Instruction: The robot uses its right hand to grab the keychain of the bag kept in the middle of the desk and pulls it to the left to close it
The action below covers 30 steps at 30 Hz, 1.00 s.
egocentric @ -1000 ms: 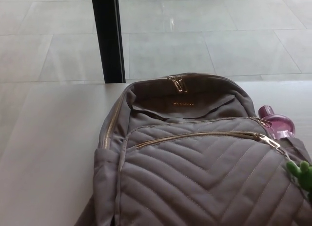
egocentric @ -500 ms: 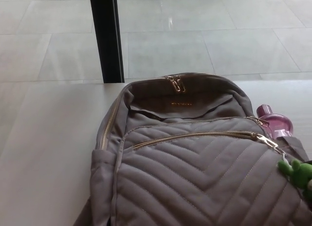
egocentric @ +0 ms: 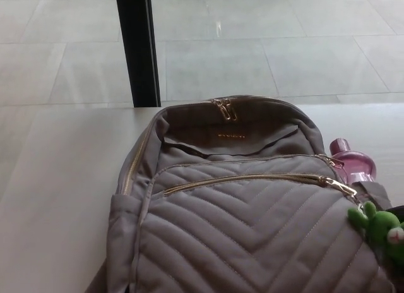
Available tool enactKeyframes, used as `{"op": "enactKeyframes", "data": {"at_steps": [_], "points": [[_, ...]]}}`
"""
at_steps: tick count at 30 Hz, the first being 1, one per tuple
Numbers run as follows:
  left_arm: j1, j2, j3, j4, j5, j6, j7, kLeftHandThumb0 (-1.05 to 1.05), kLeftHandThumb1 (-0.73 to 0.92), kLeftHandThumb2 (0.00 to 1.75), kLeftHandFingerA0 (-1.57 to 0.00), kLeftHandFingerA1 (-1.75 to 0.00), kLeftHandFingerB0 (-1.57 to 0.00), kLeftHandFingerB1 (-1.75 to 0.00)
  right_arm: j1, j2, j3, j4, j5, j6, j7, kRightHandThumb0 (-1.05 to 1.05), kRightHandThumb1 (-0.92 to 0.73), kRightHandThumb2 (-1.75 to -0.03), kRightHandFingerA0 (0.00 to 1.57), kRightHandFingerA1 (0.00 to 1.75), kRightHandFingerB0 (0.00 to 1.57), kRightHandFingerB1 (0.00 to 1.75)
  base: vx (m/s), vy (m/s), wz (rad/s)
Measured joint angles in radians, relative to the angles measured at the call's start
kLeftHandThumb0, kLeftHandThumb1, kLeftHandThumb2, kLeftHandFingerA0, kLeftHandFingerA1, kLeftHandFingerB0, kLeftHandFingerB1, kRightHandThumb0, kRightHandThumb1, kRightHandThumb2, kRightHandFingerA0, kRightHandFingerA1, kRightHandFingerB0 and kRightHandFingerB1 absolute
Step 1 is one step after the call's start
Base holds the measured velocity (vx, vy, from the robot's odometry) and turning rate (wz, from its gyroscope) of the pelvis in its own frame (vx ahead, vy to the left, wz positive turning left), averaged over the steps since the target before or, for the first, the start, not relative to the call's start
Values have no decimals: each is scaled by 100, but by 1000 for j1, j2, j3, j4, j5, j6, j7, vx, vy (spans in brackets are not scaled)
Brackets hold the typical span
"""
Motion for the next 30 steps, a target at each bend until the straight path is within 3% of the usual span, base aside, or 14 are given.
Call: {"op": "enactKeyframes", "data": {"at_steps": [9,13,14,15,16,18,19,20,22,30], "points": [[3,0,3,2,-1,0,-1,-91,92,85,-62,-57,-56,-50,-71,-44,24,-76,-12,68,56,-48,-70,-61,71,115,34,32,0,0,0],[6,0,4,1,-1,0,-1,-87,92,85,-65,-57,-57,-47,-102,-70,33,-79,-18,89,78,-45,-72,-61,69,141,38,34,0,0,0],[7,0,5,1,-1,0,-1,-87,92,85,-65,-57,-57,-47,-113,-80,36,-79,-22,94,84,-46,-71,-64,68,148,38,35,0,0,0],[8,0,5,1,-1,0,-1,-93,92,86,-64,-59,-58,-51,-124,-91,37,-79,-25,98,89,-54,-60,-91,84,125,33,49,0,0,0],[8,0,5,1,-1,0,-1,-92,92,87,-64,-59,-57,-51,-138,-102,38,-79,-29,102,95,-38,-74,-65,80,147,43,38,0,0,0],[11,0,5,1,-1,0,-1,-92,92,87,-64,-59,-57,-51,-158,-108,39,-79,-35,105,101,-38,-74,-65,80,147,43,38,0,0,0],[13,0,5,0,-1,0,-1,-92,92,86,-61,-57,-55,-50,-171,-110,39,-79,-38,107,103,-32,-79,-63,90,140,52,40,0,0,0],[14,0,6,-1,-1,0,-1,-92,92,86,-61,-57,-55,-50,-182,-111,39,-79,-39,112,108,-32,-79,-63,90,140,52,40,0,0,0],[14,0,6,-1,-1,0,-1,-88,92,85,-65,-57,-57,-47,-201,-112,39,-79,-40,120,116,-26,-80,-68,86,161,65,50,0,0,0],[13,0,6,-2,-2,0,0,-91,92,87,-59,-58,-52,-49,-206,-112,44,-80,-59,126,118,-24,-82,-64,91,156,73,54,0,0,0]]}}
